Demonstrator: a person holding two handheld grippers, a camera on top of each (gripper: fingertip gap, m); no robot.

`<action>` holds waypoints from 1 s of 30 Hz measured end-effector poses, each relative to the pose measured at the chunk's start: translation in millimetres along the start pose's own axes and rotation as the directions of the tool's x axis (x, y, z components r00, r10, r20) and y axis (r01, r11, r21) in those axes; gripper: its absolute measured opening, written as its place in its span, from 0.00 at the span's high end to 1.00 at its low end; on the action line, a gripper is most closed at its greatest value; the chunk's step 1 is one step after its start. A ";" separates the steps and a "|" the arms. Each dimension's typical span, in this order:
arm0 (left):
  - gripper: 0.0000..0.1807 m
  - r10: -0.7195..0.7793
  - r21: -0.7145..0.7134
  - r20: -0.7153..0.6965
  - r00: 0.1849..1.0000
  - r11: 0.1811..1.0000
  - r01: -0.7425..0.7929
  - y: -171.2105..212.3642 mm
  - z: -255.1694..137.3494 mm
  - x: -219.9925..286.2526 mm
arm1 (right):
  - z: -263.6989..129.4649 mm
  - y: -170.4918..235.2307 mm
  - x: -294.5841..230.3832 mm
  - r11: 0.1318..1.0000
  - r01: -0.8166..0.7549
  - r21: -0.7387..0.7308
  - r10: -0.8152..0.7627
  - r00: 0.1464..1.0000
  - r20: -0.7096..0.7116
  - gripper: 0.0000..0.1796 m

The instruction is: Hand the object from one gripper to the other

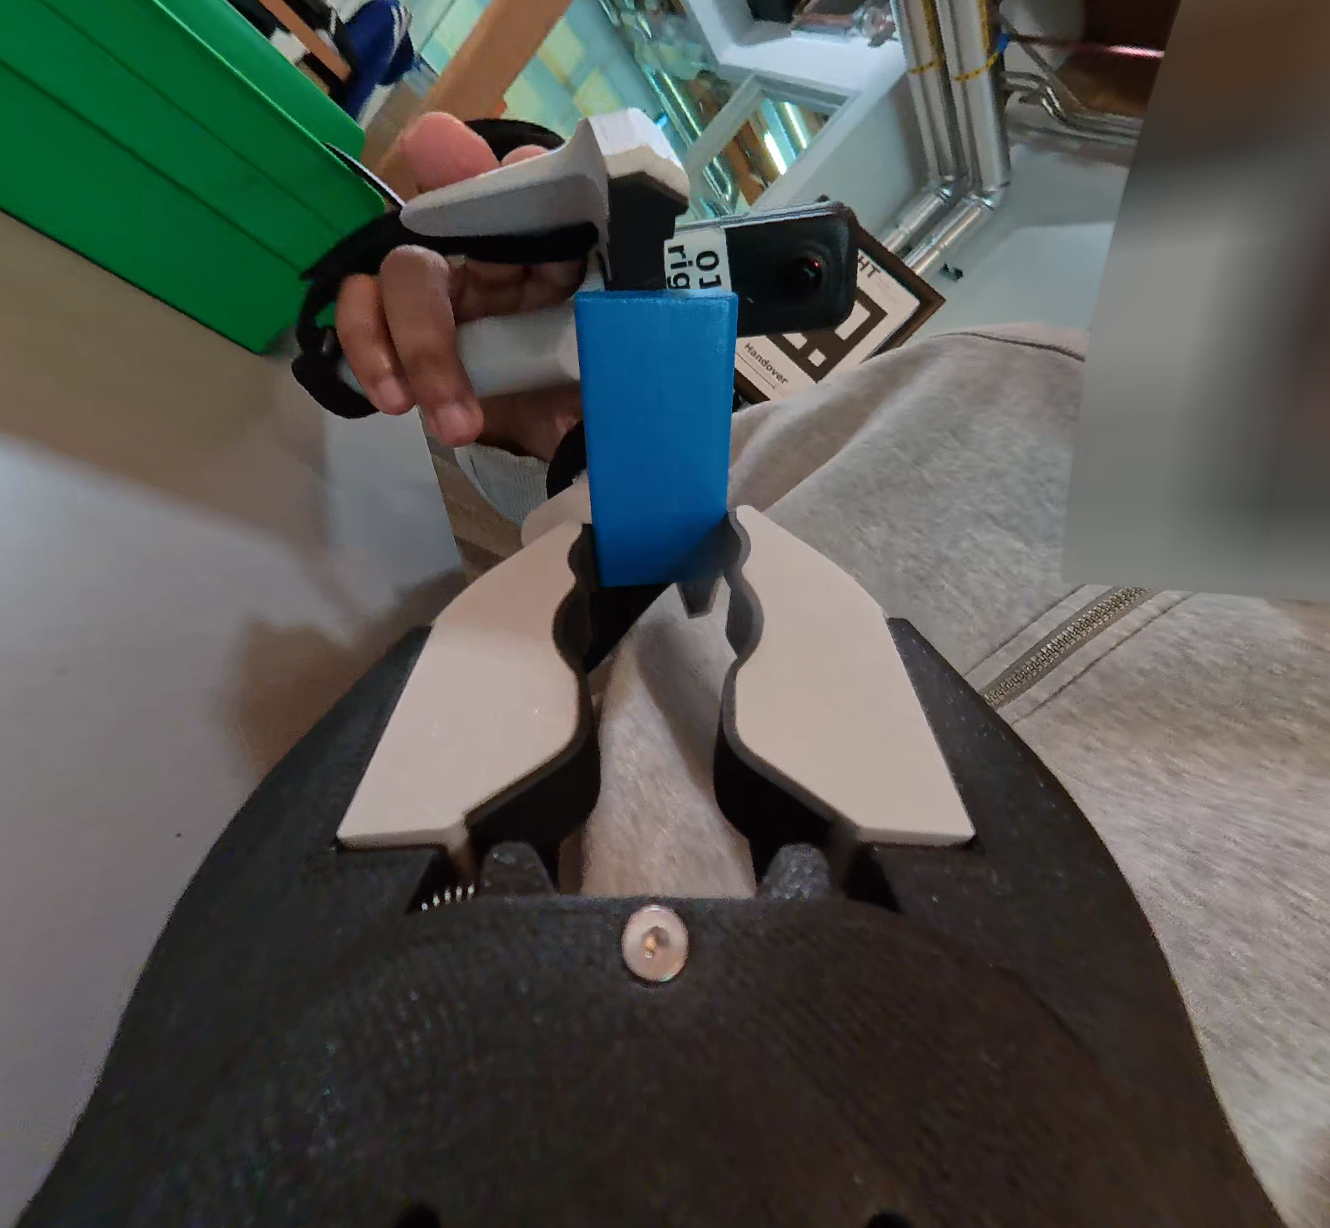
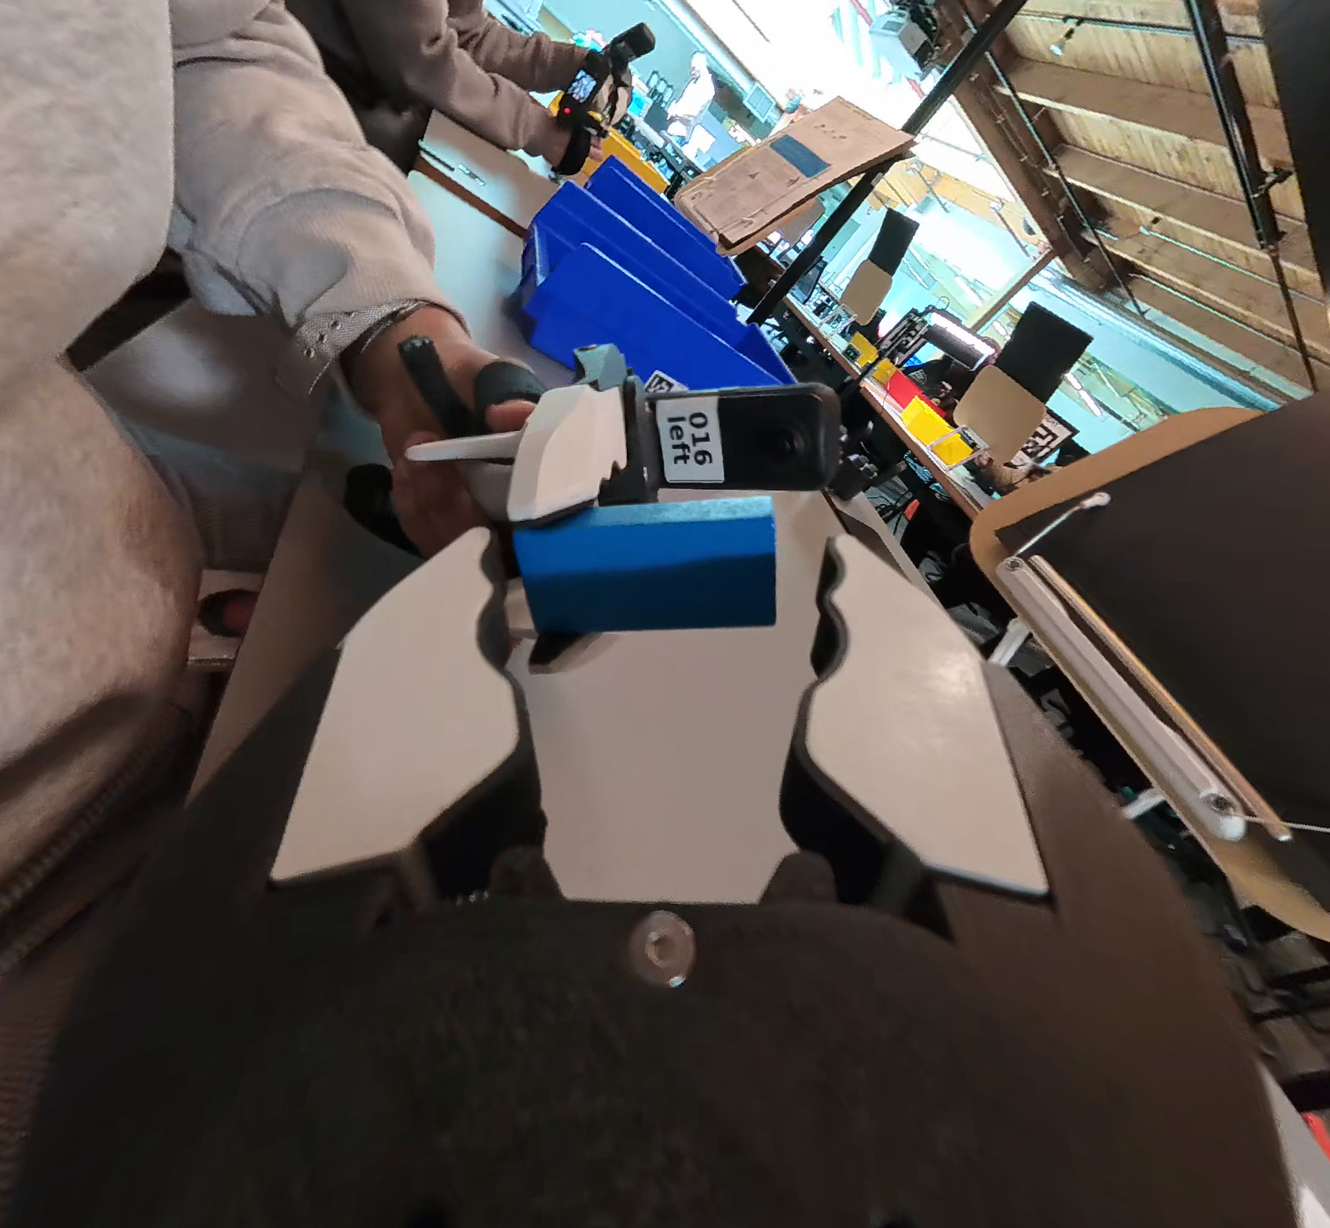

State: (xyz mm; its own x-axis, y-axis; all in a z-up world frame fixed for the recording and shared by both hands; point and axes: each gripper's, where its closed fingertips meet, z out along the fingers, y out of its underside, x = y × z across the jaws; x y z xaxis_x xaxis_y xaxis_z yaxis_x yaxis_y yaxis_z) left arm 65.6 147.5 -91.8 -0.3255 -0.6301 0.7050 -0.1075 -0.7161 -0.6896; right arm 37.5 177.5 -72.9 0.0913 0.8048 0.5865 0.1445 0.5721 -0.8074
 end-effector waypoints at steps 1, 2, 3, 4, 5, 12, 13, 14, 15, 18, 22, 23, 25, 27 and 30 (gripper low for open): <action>0.81 -0.008 -0.010 -0.007 1.000 1.000 0.008 1.8 1.0 0.7 | 0.5 0.6 -2.5 1.000 0.017 -0.008 -0.017 1.000 0.009 0.56; 0.81 -0.017 -0.015 -0.014 1.000 1.000 0.016 2.6 1.7 1.2 | 0.8 1.6 -5.0 0.999 0.037 -0.016 -0.037 0.999 0.019 0.57; 0.81 -0.028 -0.017 -0.020 0.999 0.999 0.028 3.2 1.9 1.4 | 0.9 2.3 -6.7 0.998 0.054 -0.024 -0.053 0.998 0.025 0.59; 0.81 -0.036 -0.021 -0.026 0.999 0.999 0.036 4.1 1.6 1.3 | 1.1 3.1 -7.5 0.998 0.054 -0.035 -0.053 0.998 0.032 0.60; 0.81 -0.034 -0.026 -0.025 0.999 0.999 0.034 5.1 1.5 0.7 | 1.1 4.4 -8.3 0.998 0.034 -0.054 -0.032 0.999 0.043 0.61; 0.54 -0.036 0.191 0.047 0.998 0.981 0.026 -25.0 -16.1 -15.1 | -7.4 10.7 18.2 0.974 -0.226 -0.007 0.226 0.973 -0.045 0.61; 0.55 -0.025 0.211 0.071 0.997 0.977 0.010 -28.8 -21.4 -18.7 | -8.5 14.0 20.9 0.964 -0.266 0.005 0.266 0.963 -0.050 0.61; 0.55 -0.010 0.223 0.093 0.996 0.975 -0.011 -31.8 -26.0 -21.5 | -9.2 17.5 23.4 0.955 -0.297 0.012 0.297 0.953 -0.056 0.61; 0.56 0.004 0.229 0.114 0.993 0.973 -0.030 -34.2 -29.9 -23.7 | -9.5 20.2 25.3 0.948 -0.319 0.016 0.320 0.946 -0.061 0.61; 0.58 0.052 0.237 0.200 0.978 0.966 -0.100 -39.4 -39.5 -30.8 | -7.9 23.4 26.2 0.935 -0.353 0.022 0.354 0.933 -0.064 0.61; 0.60 0.121 0.203 0.293 0.948 0.962 -0.185 -39.9 -45.5 -38.0 | -3.2 26.6 19.6 0.945 -0.327 -0.013 0.325 0.944 -0.061 0.61; 0.61 0.142 0.181 0.322 0.936 0.961 -0.208 -38.7 -46.3 -40.4 | -2.0 27.8 17.7 0.949 -0.314 -0.027 0.312 0.948 -0.061 0.61; 0.61 0.185 0.142 0.371 0.910 0.957 -0.252 -37.1 -46.8 -41.6 | 0.2 30.4 14.9 0.955 -0.291 -0.052 0.287 0.955 -0.067 0.61; 0.62 0.217 0.133 0.401 0.890 0.947 -0.291 -38.6 -46.6 -37.7 | 1.8 34.0 13.5 0.960 -0.267 -0.082 0.261 0.962 -0.081 0.61; 0.62 0.221 0.162 0.435 0.873 0.934 -0.318 -43.0 -47.9 -30.8 | 2.8 41.4 15.3 0.965 -0.221 -0.141 0.205 0.971 -0.122 0.61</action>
State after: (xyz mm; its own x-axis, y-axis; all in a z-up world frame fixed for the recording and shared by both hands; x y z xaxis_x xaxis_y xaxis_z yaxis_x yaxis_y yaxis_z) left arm 35.2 212.0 -91.8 0.1004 -0.8391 0.5346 0.1550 -0.5176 -0.8415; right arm 42.2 213.9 -97.5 0.2381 0.8796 0.4119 0.2581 0.3516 -0.8999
